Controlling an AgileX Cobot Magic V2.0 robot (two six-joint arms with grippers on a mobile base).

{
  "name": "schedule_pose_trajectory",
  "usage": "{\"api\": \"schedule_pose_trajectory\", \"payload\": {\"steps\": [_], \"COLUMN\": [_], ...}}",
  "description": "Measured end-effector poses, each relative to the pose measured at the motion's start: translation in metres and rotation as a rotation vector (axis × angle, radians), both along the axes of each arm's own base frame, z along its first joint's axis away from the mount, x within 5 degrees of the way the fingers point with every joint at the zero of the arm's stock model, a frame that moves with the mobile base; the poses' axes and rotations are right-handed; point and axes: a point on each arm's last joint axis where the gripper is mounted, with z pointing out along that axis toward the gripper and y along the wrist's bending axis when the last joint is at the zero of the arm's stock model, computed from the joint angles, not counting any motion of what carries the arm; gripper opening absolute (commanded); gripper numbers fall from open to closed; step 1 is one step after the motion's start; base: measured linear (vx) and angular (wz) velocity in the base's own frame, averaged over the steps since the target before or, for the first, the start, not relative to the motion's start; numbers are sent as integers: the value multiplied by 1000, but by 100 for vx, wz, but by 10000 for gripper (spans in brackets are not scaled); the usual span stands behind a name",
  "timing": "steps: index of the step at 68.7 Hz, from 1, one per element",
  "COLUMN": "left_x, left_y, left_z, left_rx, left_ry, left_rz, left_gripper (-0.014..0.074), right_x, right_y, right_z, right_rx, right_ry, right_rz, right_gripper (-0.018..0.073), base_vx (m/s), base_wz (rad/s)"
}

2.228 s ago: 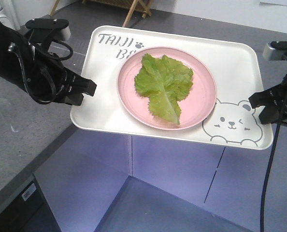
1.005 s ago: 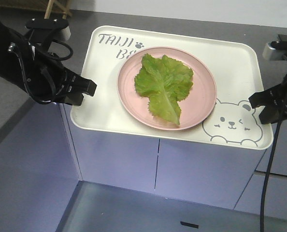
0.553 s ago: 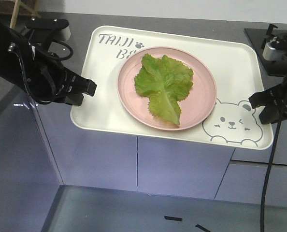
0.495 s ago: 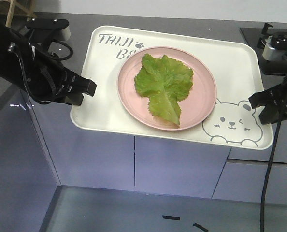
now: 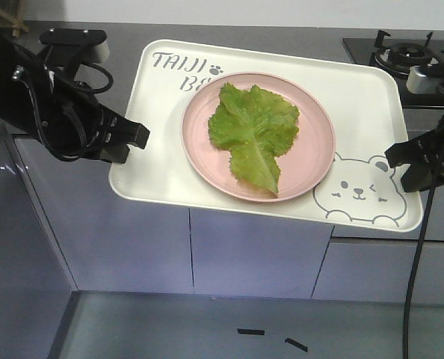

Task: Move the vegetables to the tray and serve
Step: 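Drive the base toward the stove counter carrying the tray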

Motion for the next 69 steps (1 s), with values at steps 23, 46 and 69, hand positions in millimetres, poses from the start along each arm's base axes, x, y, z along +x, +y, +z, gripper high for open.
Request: {"api": "schedule_pose_trajectory", "payload": {"steps": [23,46,69], "left_x": [0,0,0], "left_y": [0,0,0], "left_z": [0,0,0], "left_rx": [0,0,0], "left_ry": [0,0,0], "left_rz": [0,0,0], "left_gripper": [-6,-6,-6], "right_x": [0,0,0], "right_y": [0,0,0], "right_z": [0,0,0], "right_rx": [-1,-1,-1], "right_ry": [1,1,1], "right_rz": [0,0,0], "right_gripper": [4,4,4], "base_vx": [0,1,2], "base_wz": [-3,1,-2]}}
